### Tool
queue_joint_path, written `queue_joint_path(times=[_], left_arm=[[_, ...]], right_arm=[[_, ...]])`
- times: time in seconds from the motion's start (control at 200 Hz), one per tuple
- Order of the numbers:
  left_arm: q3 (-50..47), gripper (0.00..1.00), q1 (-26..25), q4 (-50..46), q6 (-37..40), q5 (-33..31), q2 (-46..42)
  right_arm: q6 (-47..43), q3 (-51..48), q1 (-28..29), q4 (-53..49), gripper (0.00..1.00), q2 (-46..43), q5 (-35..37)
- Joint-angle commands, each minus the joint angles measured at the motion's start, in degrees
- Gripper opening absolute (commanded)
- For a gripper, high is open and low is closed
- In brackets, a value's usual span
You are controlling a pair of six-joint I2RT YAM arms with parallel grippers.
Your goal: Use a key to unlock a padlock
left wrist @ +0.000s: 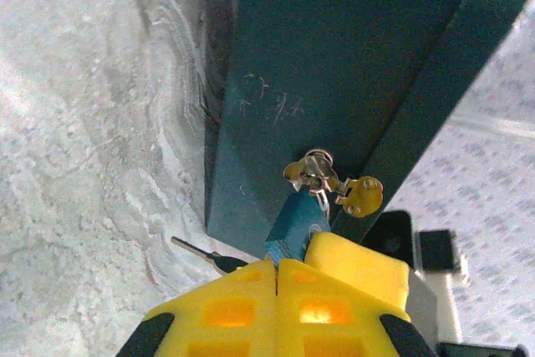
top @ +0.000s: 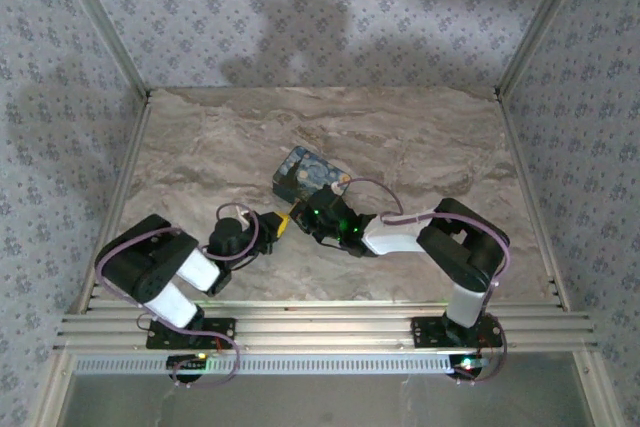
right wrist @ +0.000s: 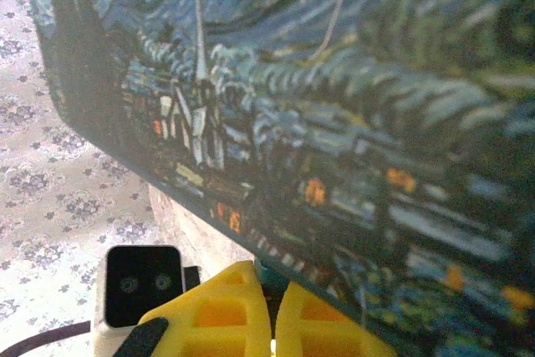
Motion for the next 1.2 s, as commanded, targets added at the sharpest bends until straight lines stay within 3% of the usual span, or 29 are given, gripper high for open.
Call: queue_joint_path(times=[0.0,0.305,0.575,0.789,0.854,0.924,0.984,1.199], left_arm=[[-0.1,0.0,-0.5,2.3,14.2,2.0,-5.8],[1.0,0.0,-5.1,-19.8,37.0,-1.6,-25.8],[-1.3,0.0,-5.9,-20.3,44.8,-0.4,-26.4],[1.6,0.0,-6.3,-32.4,54.1,0.8,-31.1],[2.1,0.0,-5.6,-35.6,52.8,0.9,-32.5],[1.8,0.25,-2.8,-36.0,47.8,3.7,-33.1],[0.8,0.36,0.2,-35.2,42.1,6.5,-32.9],[-2.7,0.37,2.9,-34.2,23.7,6.8,-34.9]], right_arm=[[2.1,0.8,0.1,-5.8,0.0,-1.3,-5.4],[-0.3,2.5,-1.2,-11.0,0.0,-4.6,-8.8],[-0.3,3.3,-0.2,-10.7,0.0,-2.3,-11.6],[-0.4,3.2,0.1,-10.3,0.0,-2.0,-13.2],[-0.9,2.7,0.0,-10.3,0.0,-2.3,-13.1],[-0.8,1.4,-0.2,-9.4,0.0,-2.5,-12.5],[-0.1,0.2,-0.3,-8.1,0.0,-2.4,-12.2],[0.9,-1.1,-0.2,-7.2,0.0,-2.9,-10.5]])
